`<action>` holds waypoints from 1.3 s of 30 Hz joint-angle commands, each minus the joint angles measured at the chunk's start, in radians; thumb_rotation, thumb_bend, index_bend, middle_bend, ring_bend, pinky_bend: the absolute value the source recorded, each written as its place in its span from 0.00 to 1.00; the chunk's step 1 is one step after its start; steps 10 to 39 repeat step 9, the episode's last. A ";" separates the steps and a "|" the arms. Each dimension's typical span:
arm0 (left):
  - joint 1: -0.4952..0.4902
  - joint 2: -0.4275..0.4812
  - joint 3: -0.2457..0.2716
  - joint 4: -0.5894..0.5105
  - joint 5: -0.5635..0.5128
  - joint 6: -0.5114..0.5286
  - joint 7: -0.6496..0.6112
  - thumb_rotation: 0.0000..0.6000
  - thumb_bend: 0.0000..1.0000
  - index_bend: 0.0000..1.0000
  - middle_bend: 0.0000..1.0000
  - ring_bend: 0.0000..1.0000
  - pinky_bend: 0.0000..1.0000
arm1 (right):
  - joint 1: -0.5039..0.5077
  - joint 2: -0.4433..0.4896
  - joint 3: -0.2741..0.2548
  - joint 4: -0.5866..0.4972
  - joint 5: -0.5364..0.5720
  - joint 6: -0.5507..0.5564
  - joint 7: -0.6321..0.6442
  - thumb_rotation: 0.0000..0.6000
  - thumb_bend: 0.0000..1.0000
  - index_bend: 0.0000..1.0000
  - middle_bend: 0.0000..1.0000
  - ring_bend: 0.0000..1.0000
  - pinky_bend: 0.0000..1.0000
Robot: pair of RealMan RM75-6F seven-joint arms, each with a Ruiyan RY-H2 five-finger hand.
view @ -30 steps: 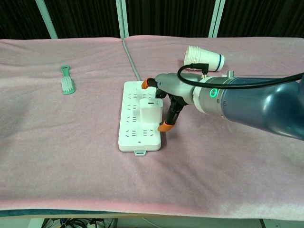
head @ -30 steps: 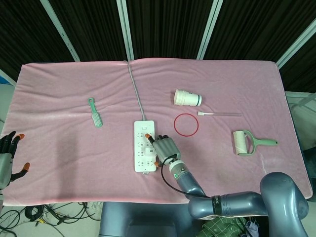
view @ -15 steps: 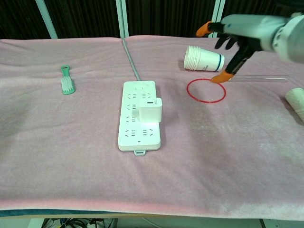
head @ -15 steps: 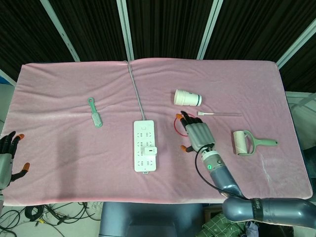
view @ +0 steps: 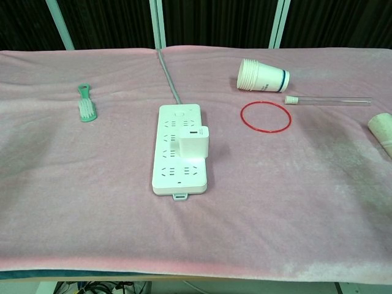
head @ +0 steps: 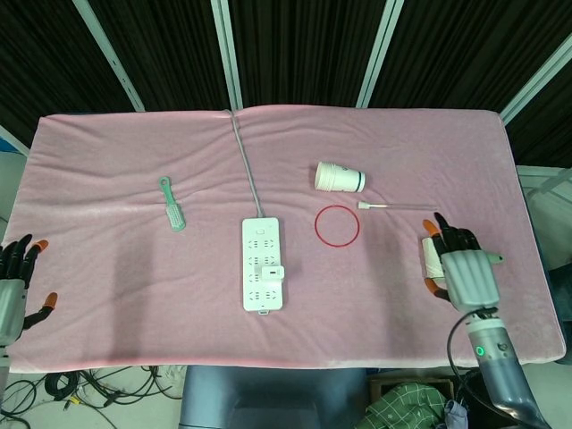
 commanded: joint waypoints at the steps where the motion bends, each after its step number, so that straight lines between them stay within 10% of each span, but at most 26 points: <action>1: 0.003 -0.005 0.007 -0.004 0.016 0.006 0.006 1.00 0.31 0.09 0.00 0.00 0.00 | -0.126 -0.078 -0.073 0.145 -0.114 0.090 0.086 1.00 0.11 0.07 0.02 0.17 0.16; 39: 0.009 -0.016 0.027 -0.013 0.057 0.016 0.022 1.00 0.31 0.09 0.00 0.00 0.00 | -0.187 -0.131 -0.054 0.237 -0.163 0.108 0.154 1.00 0.11 0.07 0.02 0.17 0.16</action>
